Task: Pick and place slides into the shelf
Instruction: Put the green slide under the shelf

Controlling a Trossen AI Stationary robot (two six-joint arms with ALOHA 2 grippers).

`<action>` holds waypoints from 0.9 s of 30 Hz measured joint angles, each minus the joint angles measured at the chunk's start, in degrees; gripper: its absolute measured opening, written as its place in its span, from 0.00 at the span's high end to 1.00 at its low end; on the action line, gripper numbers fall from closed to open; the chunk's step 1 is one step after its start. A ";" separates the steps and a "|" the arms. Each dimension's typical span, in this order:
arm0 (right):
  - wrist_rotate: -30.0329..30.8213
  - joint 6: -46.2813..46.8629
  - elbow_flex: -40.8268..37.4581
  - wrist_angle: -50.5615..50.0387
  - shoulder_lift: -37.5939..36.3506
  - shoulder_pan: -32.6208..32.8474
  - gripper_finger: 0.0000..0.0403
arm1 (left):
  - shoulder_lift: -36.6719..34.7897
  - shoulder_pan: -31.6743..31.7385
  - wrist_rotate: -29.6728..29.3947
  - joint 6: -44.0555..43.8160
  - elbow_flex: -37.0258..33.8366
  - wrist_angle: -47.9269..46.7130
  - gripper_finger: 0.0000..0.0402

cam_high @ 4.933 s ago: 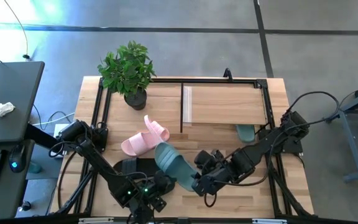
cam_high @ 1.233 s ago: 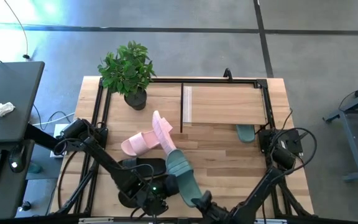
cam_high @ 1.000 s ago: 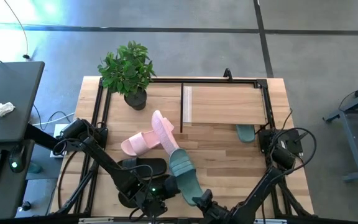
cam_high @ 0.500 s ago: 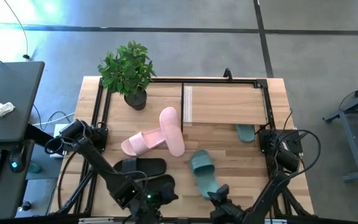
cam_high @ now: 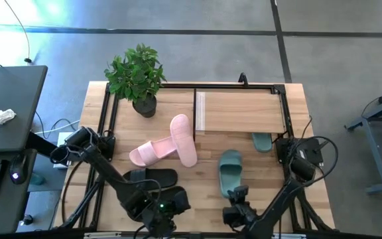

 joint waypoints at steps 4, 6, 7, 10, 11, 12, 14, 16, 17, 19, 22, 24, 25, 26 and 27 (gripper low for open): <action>1.18 -2.66 -2.10 2.17 -0.09 -2.06 0.93 | 0.00 0.70 1.51 -1.33 -0.01 -1.45 0.62; 2.57 -4.22 -5.35 5.37 -0.13 -2.92 0.93 | 0.00 1.10 1.75 -1.58 -0.04 -2.06 0.62; 2.41 -5.04 -7.16 7.31 -0.16 -3.32 0.93 | 0.00 1.12 1.77 -1.60 -0.23 -2.00 0.62; 0.16 -7.83 -12.30 13.37 -0.18 -4.40 0.93 | 0.08 1.45 2.17 -1.58 -1.43 -1.59 0.63; 0.04 -8.17 -13.63 14.53 -0.18 -4.70 0.93 | 0.11 1.40 2.20 -1.58 -1.79 -1.59 0.63; 0.07 -8.24 -14.78 15.25 -0.18 -4.89 0.93 | 0.11 1.44 2.21 -1.60 -2.07 -1.58 0.63; 0.09 -7.86 -17.03 15.56 -0.20 -5.37 0.93 | 0.11 1.60 2.17 -1.56 -2.53 -1.37 0.63; -0.04 -7.65 -19.37 16.07 -0.21 -5.89 0.93 | 0.11 2.06 2.27 -1.59 -2.82 -1.40 0.63; -0.29 -7.61 -20.69 17.11 -0.28 -6.16 0.93 | 0.11 2.31 2.72 -1.63 -2.96 -1.31 0.63; -0.78 -7.74 -23.48 19.93 -1.21 -6.75 0.93 | 0.11 3.05 3.27 -1.64 -3.22 -1.16 0.63; -0.88 -7.97 -28.60 25.98 -3.93 -7.56 0.93 | 0.11 4.22 3.44 -1.64 -3.44 -0.94 0.63; 0.31 -8.74 -31.80 29.99 -6.24 -8.04 0.93 | 0.11 4.96 3.70 -1.66 -3.44 -0.98 0.63; 0.98 -9.54 -33.42 32.12 -7.49 -8.38 0.93 | 0.11 5.32 4.31 -1.65 -3.44 -0.98 0.63; 1.37 -10.54 -35.02 33.58 -8.73 -8.74 0.93 | 0.11 5.70 4.81 -1.66 -3.44 -0.98 0.63; 1.57 -11.47 -36.67 35.19 -9.96 -9.25 0.93 | 0.11 6.04 5.10 -1.66 -3.44 -0.96 0.63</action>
